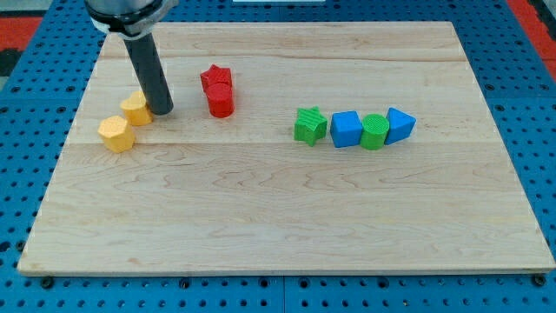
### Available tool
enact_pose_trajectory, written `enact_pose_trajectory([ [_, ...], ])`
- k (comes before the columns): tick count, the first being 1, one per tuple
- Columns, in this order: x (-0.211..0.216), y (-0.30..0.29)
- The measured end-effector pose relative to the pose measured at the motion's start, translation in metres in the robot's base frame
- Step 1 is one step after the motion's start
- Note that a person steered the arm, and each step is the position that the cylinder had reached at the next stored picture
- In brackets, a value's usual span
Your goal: Push the hexagon into the heart
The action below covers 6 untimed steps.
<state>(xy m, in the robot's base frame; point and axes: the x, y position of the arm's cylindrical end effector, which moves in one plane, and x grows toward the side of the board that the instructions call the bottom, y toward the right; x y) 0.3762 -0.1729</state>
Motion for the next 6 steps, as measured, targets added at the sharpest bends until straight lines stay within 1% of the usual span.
enact_pose_trajectory([
  [1, -0.022, -0.019],
  [2, -0.028, -0.032],
  [3, -0.025, 0.012],
  [4, 0.002, 0.033],
  [5, 0.043, 0.02],
  [6, 0.078, -0.008],
])
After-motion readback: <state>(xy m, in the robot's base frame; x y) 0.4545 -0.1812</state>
